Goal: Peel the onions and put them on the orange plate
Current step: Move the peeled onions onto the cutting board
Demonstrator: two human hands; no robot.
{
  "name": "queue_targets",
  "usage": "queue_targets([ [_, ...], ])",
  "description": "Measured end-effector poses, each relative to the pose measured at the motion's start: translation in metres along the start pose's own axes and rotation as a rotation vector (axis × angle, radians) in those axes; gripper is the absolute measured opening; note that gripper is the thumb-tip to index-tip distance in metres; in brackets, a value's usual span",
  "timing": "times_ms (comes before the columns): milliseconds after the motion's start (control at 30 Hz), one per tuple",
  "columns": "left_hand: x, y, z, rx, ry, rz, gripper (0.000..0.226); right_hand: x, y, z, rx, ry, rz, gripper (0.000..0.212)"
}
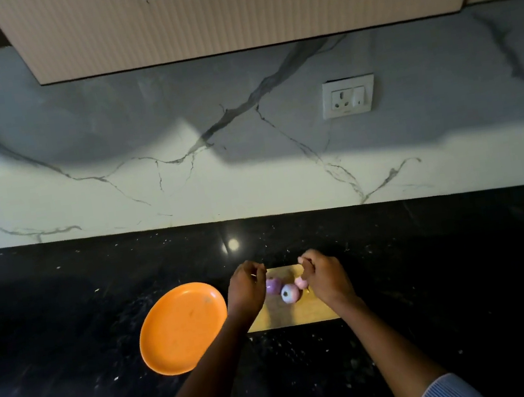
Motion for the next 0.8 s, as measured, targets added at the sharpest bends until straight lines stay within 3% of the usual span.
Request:
queue_targets([
  [100,-0.004,-0.001,-0.009,-0.048,-0.016,0.012,0.004,-0.007,-0.015,-0.001,0.007,-0.016,-0.035,0.036],
  [133,-0.006,0.0,-0.012,-0.051,-0.031,0.028,0.011,-0.01,-0.019,-0.002,-0.017,-0.016,-0.045,0.04],
  [233,-0.013,-0.007,-0.021,-0.058,-0.062,0.031,0.022,-0.02,-0.023,0.0,-0.019,0.036,0.003,0.019],
  [333,-0.021,-0.015,-0.024,-0.069,-0.105,0.01,0.004,-0.033,-0.026,0.01,-0.028,0.005,-0.004,0.033],
  [533,-0.037,-0.04,-0.01,0.069,-0.294,-0.115,0.043,-0.054,-0.016,0.028,-0.081,-0.069,0.087,0.04],
  [667,-0.039,-0.055,0.005,0.07,-0.361,-0.189,0.049,-0.056,0.006,0.041,-0.073,-0.171,0.167,0.055],
  [800,-0.032,-0.065,0.016,0.055,-0.348,-0.227,0.052,-0.047,0.024,0.046,-0.101,-0.193,0.236,0.053],
])
Point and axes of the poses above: each hand's wrist, its own x-axis towards the middle knuckle, its own z-axis out of the palm, y = z × x, the point moved 5 cm from there along x, towards the middle knuckle, and after that the axes turned 8 degrees about -x, right-handed, at the moved point
